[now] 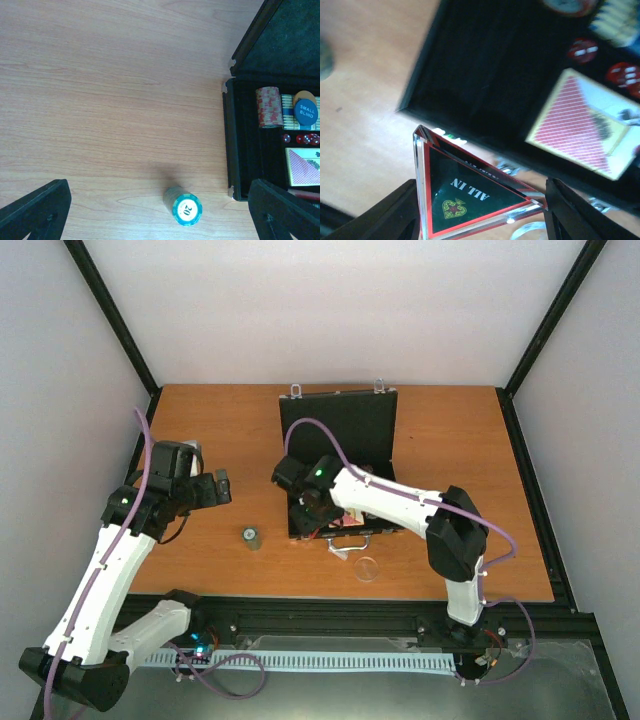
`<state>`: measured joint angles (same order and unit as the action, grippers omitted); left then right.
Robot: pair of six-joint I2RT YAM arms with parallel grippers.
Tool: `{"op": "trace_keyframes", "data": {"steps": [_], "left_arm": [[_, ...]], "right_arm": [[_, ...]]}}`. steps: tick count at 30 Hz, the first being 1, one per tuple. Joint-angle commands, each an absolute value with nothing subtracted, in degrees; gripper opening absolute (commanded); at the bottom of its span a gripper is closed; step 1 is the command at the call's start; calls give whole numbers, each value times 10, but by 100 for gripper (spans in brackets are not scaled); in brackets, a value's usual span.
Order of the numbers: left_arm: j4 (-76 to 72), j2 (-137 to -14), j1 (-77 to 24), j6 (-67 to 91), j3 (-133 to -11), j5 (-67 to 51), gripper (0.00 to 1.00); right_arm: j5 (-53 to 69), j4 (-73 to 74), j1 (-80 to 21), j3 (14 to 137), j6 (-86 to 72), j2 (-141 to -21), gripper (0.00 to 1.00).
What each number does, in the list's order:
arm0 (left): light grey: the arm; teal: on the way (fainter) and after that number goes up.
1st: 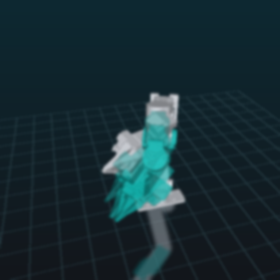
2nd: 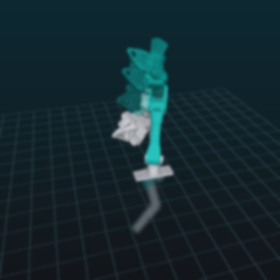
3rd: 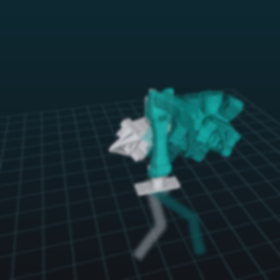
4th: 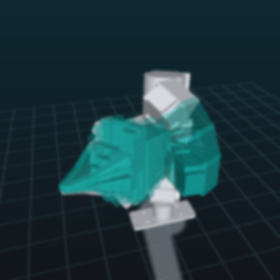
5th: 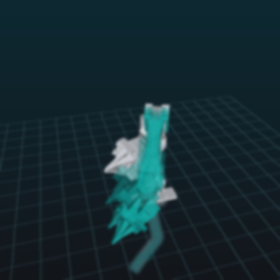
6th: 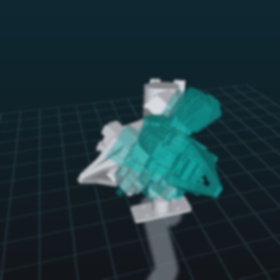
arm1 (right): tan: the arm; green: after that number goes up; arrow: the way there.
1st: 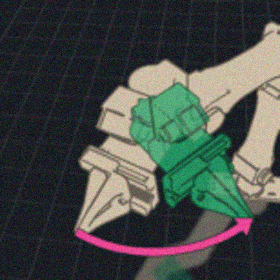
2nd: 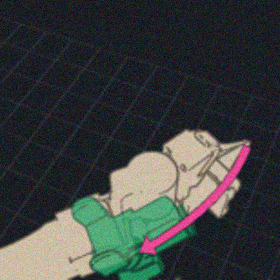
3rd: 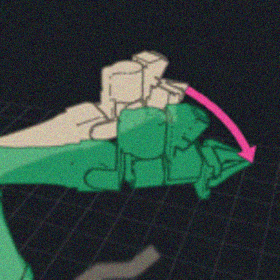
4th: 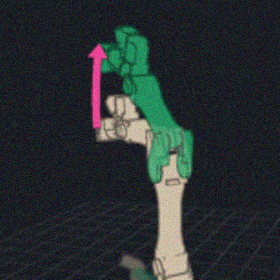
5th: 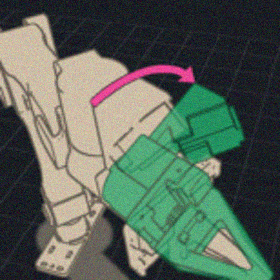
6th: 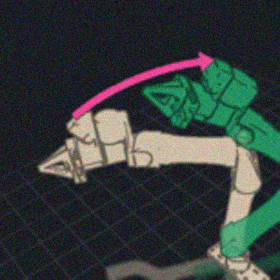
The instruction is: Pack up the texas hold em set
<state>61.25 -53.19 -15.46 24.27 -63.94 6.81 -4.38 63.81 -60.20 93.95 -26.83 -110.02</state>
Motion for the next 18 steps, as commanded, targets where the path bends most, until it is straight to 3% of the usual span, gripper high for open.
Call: {"op": "trace_keyframes", "data": {"steps": [1, 18], "left_arm": [[601, -525, -153, 254, -642, 68, 100], [600, -534, -153, 250, -639, 74, 100]], "right_arm": [[-74, 645, -545, 948, -230, -1098, 43], [-65, 596, -445, 949, -175, -1175, 44]]}}
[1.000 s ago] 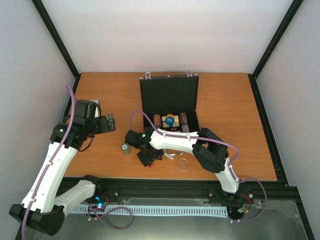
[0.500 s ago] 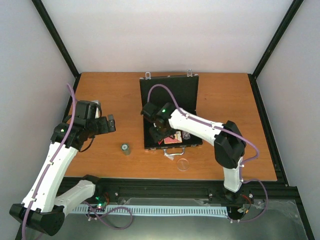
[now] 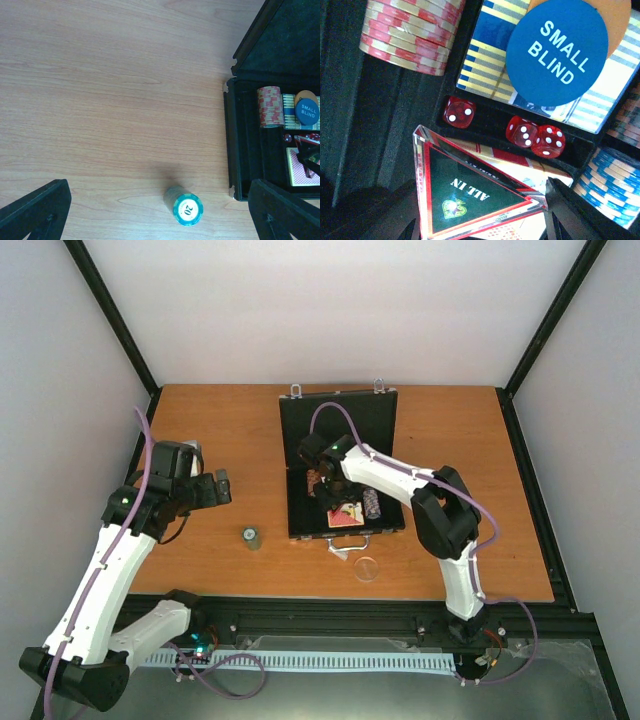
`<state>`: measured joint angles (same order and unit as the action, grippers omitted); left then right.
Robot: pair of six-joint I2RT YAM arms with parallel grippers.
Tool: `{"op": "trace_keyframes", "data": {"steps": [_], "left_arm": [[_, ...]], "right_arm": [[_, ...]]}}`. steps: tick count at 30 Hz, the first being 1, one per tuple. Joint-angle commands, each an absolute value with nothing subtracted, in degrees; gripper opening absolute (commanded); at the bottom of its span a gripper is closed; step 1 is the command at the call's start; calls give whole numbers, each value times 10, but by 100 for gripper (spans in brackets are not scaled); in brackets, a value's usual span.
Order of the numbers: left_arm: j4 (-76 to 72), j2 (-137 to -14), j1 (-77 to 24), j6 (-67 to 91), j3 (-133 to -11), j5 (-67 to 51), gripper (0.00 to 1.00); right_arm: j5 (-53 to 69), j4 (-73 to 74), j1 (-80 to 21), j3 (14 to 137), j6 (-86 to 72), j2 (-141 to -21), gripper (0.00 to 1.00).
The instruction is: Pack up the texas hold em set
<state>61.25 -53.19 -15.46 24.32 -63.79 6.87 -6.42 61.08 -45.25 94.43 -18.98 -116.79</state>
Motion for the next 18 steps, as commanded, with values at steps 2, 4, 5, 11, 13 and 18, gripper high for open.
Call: {"op": "trace_keyframes", "data": {"steps": [2, 4, 5, 11, 13, 18], "left_arm": [[600, -536, -153, 248, -639, 75, 100], [600, -537, -153, 248, -638, 75, 100], [599, -538, -153, 247, -638, 75, 100], [598, -542, -153, 243, -638, 72, 100], [598, -543, -153, 241, -639, 72, 100], [600, -542, -153, 237, -638, 71, 100]], "right_arm": [[-64, 593, -440, 946, -177, -1181, 44], [-61, 588, -437, 944, -179, -1185, 44], [-59, 586, -435, 945, -180, -1187, 44], [-60, 581, -431, 944, -204, -1201, 44], [-56, 580, -431, 944, -220, -1204, 44], [-52, 574, -431, 940, -269, -1202, 44]]}}
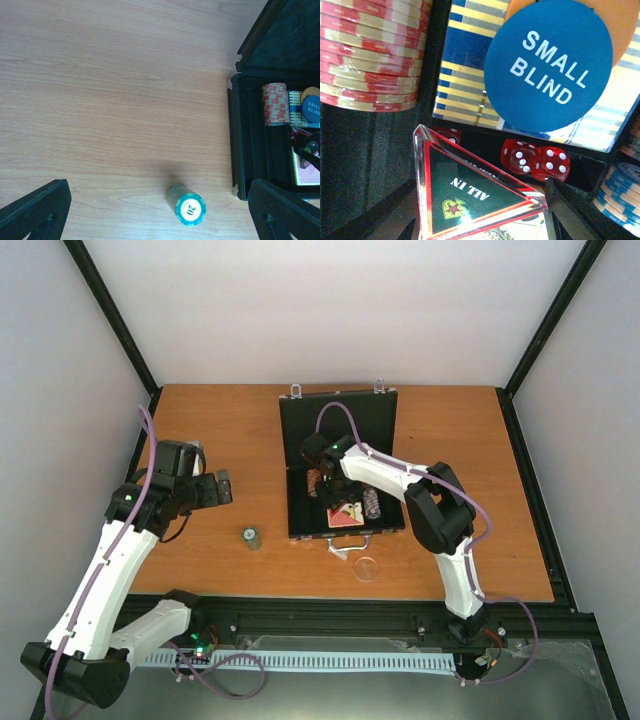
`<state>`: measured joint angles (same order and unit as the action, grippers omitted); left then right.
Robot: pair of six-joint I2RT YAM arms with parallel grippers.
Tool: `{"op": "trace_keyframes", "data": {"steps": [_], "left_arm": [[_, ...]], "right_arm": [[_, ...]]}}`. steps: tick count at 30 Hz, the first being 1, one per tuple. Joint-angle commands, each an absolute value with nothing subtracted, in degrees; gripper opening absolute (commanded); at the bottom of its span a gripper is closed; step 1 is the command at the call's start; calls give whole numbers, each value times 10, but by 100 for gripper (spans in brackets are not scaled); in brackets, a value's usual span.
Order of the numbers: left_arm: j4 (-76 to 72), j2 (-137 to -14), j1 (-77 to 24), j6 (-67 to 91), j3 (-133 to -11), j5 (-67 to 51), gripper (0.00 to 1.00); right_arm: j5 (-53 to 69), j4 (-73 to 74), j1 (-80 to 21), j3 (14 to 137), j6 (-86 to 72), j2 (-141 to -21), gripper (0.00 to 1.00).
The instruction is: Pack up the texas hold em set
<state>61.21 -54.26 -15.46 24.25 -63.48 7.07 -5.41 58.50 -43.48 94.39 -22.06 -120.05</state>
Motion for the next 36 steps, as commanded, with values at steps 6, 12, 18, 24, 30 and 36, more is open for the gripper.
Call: {"op": "trace_keyframes", "data": {"steps": [6, 12, 18, 24, 30, 36], "left_arm": [[600, -541, -153, 233, -637, 66, 100], [603, -536, -153, 228, -634, 68, 100], [603, -533, -153, 227, -630, 70, 100], [600, -534, -153, 229, -629, 69, 100], [598, -537, -153, 234, -628, 65, 100], [596, -536, -153, 238, -629, 64, 100]], "right_arm": [[-35, 562, -431, 937, -309, -1200, 46], [-49, 566, -430, 936, -321, -1202, 53], [-55, 568, -430, 938, -322, -1200, 60], [-71, 572, -430, 939, -316, -1186, 88], [-80, 578, -429, 944, -307, -1163, 91], [-69, 592, -430, 928, -287, -1107, 94]]}}
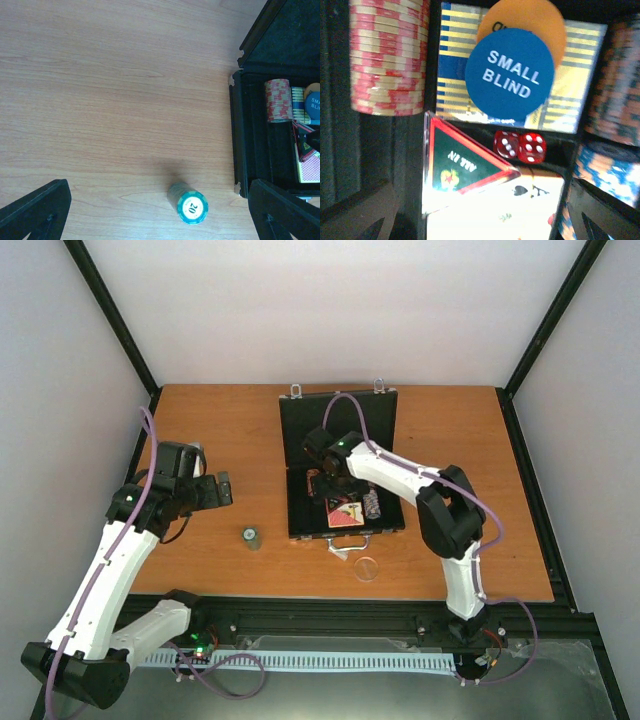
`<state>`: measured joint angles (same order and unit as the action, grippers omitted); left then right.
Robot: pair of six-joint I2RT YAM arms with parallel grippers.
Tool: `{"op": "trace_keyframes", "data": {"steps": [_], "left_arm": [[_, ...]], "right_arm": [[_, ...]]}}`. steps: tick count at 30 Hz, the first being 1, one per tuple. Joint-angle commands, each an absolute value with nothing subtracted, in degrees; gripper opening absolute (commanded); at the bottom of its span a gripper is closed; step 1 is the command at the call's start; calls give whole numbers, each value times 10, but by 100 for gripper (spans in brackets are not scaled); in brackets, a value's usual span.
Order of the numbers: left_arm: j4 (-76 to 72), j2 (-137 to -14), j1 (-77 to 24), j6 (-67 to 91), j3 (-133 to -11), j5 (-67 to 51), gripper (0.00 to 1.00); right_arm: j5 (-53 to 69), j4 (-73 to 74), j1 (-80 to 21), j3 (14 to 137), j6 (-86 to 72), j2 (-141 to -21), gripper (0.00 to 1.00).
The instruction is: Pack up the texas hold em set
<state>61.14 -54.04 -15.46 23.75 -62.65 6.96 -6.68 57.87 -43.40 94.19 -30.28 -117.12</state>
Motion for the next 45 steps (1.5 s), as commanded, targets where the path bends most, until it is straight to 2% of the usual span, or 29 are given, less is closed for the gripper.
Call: {"op": "trace_keyframes", "data": {"steps": [1, 6, 11, 15, 29, 45], "left_arm": [[594, -536, -153, 238, -628, 63, 100], [590, -536, -153, 243, -626, 61, 100], [582, -541, -153, 246, -623, 57, 100], [580, -548, -153, 249, -621, 66, 100], [580, -555, -153, 239, -622, 63, 100], [579, -562, -153, 230, -616, 64, 100]], "right_arm": [[-65, 593, -431, 918, -284, -1093, 95], [-36, 587, -440, 810, -277, -1010, 100], [11, 549, -458, 654, -300, -915, 100], [11, 535, -476, 585, -316, -872, 100], [9, 493, -525, 556, -331, -939, 100], [12, 459, -539, 490, -361, -947, 99]]}}
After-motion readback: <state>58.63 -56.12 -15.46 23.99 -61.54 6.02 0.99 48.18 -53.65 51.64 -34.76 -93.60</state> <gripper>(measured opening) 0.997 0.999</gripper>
